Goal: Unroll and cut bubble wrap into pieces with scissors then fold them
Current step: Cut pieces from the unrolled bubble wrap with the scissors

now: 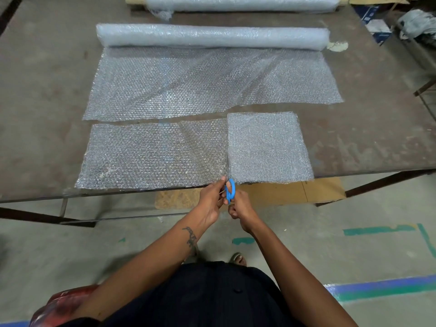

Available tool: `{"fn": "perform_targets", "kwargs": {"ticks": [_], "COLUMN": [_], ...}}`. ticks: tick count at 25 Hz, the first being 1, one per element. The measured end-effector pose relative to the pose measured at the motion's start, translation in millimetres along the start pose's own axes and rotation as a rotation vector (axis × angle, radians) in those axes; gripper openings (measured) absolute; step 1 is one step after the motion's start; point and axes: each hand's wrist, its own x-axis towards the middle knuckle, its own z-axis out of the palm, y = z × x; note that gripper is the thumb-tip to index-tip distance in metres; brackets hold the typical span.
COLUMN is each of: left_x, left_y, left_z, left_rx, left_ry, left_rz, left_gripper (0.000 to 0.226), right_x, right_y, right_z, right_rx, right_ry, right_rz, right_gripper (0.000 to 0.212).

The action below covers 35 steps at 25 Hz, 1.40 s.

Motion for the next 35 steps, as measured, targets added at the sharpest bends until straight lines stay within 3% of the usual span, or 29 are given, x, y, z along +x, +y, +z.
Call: {"fn": "perform_targets", "kwargs": {"ticks": [4,10,18,35], "left_x": [-2,-2,-3,10], "left_y": [1,2,5,11], "left_z": [0,3,0,-14], "left_rx": [-0.019,-0.117,0.004,0.045], "left_ry": [0.015,0.034,0.049,0.071], "left_rz": [-0.009,-0.053,-0.038,0.066], "left_gripper": [0.027,0.026,0.019,0.016], "right_x": [-2,-9,8,30], "right_y": [1,-10,-32,-39], "right_z": [-1,-3,-4,-3], "right_rx": [-0.024,0.005,0.023,0.129], "right_ry": [-0.006,0.004,-0.022,-0.132], "right_rz": [-0.031,0.024,0.044,0.070], "right_gripper": [0.048,0.066,0.059,0.066]}}
